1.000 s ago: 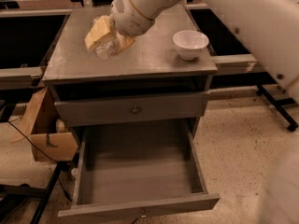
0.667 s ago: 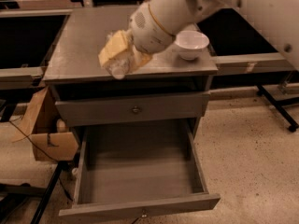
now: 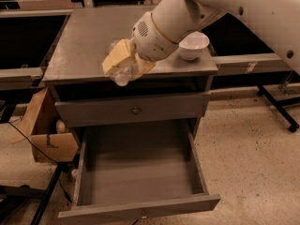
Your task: Place water bottle into middle drawer
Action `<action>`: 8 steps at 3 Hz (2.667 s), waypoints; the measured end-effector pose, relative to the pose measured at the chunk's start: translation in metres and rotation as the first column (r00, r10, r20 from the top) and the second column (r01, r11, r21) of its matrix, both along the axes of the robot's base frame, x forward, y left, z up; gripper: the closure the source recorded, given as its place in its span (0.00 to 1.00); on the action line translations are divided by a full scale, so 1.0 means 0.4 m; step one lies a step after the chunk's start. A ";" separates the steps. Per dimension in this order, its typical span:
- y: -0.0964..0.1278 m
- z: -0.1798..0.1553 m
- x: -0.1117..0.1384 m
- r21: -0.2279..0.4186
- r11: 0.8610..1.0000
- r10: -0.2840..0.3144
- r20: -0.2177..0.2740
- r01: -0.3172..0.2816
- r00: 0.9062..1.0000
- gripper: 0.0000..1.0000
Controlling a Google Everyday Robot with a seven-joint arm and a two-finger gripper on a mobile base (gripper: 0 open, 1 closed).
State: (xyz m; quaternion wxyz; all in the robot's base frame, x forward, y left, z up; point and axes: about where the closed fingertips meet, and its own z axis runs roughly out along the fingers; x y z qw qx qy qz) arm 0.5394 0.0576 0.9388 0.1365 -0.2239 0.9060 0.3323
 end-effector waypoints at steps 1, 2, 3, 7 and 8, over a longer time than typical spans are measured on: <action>0.009 -0.001 -0.011 -0.005 1.000 0.017 0.014 -0.017 1.000 1.00; 0.028 -0.083 -0.041 -0.017 0.999 0.044 -0.004 -0.044 0.999 1.00; 0.058 -0.266 -0.092 -0.006 0.996 0.084 -0.102 -0.085 0.991 1.00; 0.224 -0.984 -0.087 -0.003 0.988 0.129 -0.546 -0.156 0.827 1.00; 0.209 -1.100 -0.081 -0.016 0.993 0.085 -0.615 -0.121 0.784 1.00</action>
Offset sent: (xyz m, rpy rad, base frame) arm -0.0387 0.0187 -0.1033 -0.0576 0.0717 0.0789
